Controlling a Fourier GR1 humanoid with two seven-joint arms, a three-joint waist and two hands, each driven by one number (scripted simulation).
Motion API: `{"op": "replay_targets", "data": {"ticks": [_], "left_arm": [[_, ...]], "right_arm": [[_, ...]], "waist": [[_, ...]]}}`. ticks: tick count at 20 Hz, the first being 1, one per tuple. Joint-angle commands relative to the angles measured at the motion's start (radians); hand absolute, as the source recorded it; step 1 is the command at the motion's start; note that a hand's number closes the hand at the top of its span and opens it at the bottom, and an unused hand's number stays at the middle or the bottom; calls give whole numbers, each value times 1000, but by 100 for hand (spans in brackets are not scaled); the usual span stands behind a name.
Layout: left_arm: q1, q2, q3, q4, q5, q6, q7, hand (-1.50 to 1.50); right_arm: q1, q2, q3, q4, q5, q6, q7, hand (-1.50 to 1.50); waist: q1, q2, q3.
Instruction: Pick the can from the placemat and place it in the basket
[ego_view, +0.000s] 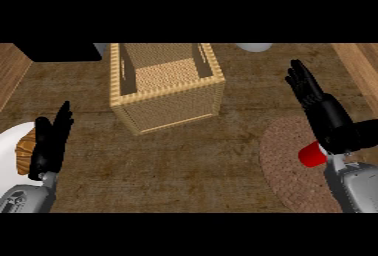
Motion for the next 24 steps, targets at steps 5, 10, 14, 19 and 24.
{"op": "replay_targets", "data": {"ticks": [5,10,14,19,24], "left_arm": [[-78,37,-20,-61,-15,-70,-14,0],[-48,21,-35,-60,25,-123,-5,0],[-88,-8,-38,5,11,-152,-25,0],[-44,2,-40,-43,9,-139,-19,0],[-62,0,-44,-57,11,-152,-3,0]], "right_arm": [[67,-18,-209,176,-414,407,-292,150],[130,30,-253,50,-472,650,-654,-150],[232,-37,-381,131,-340,642,-794,-150],[289,-254,-466,67,-59,446,-687,-150],[292,-538,-510,138,102,549,-681,-150]], "waist": [[10,51,11],[-14,33,6],[4,37,-3],[-3,33,-4],[20,38,-3]]}}
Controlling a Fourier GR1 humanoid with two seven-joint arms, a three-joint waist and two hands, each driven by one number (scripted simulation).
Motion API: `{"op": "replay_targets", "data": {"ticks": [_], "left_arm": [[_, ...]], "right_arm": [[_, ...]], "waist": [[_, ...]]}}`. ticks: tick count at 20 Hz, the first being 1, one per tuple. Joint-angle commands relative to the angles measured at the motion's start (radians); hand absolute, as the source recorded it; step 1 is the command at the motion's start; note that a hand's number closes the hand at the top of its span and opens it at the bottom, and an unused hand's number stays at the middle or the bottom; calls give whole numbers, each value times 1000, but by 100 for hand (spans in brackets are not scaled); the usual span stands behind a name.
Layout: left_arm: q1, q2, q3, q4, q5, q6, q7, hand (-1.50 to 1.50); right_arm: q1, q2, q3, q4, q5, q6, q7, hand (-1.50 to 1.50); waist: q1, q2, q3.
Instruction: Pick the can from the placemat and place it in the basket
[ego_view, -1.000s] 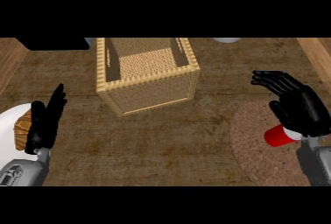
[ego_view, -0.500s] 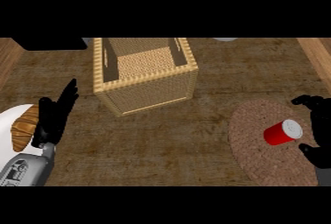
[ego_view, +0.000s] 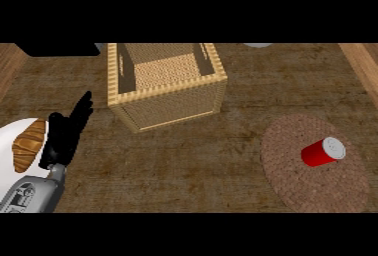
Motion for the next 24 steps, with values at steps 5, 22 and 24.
{"op": "replay_targets", "data": {"ticks": [5,22,24], "left_arm": [[-48,0,8,18,-8,-18,6,0],[-53,-64,19,15,-49,-39,34,0],[-30,-15,70,-10,-38,-75,47,0]], "right_arm": [[75,-349,27,57,192,228,-85,-150],[49,-308,159,253,263,84,-243,-150],[62,-307,127,238,265,72,-232,-150]], "waist": [[12,2,0],[26,1,1],[19,-2,0]]}}
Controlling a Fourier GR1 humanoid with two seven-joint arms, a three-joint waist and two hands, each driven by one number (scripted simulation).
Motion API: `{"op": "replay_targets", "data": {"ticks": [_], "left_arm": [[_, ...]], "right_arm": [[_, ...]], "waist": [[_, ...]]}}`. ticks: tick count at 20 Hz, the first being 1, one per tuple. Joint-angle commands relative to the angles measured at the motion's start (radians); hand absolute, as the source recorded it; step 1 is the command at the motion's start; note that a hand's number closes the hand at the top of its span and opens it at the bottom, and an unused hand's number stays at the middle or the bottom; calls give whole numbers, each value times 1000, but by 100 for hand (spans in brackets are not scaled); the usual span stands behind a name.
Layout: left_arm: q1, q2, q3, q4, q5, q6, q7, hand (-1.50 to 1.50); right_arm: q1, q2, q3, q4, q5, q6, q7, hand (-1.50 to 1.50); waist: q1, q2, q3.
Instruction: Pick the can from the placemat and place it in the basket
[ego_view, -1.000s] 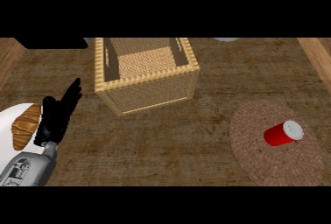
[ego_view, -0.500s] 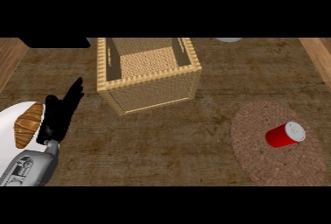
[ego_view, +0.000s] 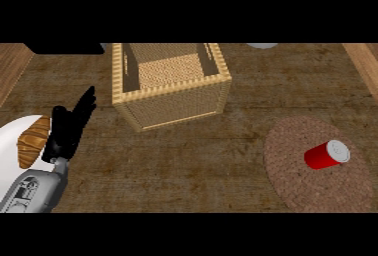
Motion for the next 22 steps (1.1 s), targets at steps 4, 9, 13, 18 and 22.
{"op": "replay_targets", "data": {"ticks": [4,9,13,18,22], "left_arm": [[-7,-24,37,56,-23,-28,-51,0],[11,-5,52,-20,-25,-48,23,0],[7,-18,66,8,-31,-73,1,0],[28,-20,104,-16,-34,-95,3,0],[-74,-67,100,72,-87,-79,4,0]], "right_arm": [[-66,110,64,50,55,6,-51,-150],[-31,149,110,70,109,-19,-107,-150],[-204,189,169,175,151,-6,-61,-150],[-211,211,165,193,188,-20,-81,-150],[-259,259,178,272,244,-59,-116,-150]], "waist": [[-1,0,-1],[-3,-2,0],[6,0,0],[1,-1,-1],[-4,1,-1]]}}
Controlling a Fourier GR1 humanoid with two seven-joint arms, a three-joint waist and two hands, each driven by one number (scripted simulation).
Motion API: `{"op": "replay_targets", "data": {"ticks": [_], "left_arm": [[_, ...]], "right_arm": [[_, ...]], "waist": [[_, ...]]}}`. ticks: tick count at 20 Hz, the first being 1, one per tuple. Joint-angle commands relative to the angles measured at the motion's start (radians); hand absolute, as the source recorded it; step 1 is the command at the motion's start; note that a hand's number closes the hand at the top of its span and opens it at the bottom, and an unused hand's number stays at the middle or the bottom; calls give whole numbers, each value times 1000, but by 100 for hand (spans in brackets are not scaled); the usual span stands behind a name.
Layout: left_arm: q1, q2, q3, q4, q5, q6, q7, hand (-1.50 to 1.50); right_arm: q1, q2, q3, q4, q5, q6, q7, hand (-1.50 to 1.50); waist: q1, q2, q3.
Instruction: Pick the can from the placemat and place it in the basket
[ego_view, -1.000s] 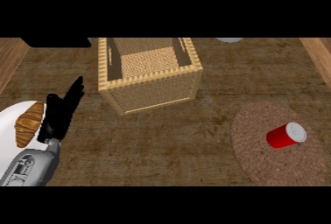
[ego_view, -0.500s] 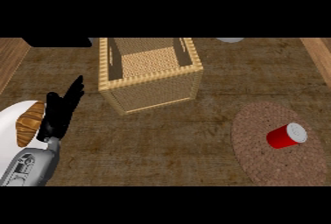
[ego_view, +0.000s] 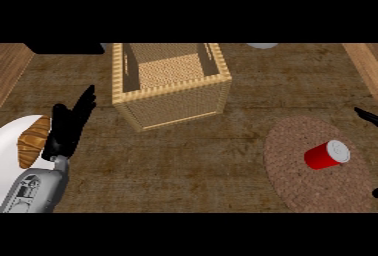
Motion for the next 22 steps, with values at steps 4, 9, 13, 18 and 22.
{"op": "replay_targets", "data": {"ticks": [4,9,13,18,22], "left_arm": [[22,17,55,-9,-4,-69,-10,0],[-2,-38,46,-33,-45,-28,39,0],[85,-91,23,-56,-91,-13,-29,0],[66,-89,82,35,-67,-58,-85,0],[22,-86,79,-59,-96,-66,47,0]], "right_arm": [[-41,47,1,32,51,54,-33,-150],[25,111,16,-127,63,38,67,-150],[-27,124,4,1,125,29,-3,-150],[-28,134,7,34,183,23,-5,-150],[-66,176,4,52,213,44,25,-150]], "waist": [[0,-1,0],[-9,-3,-1],[-3,-1,0],[-4,0,0],[-3,-1,0]]}}
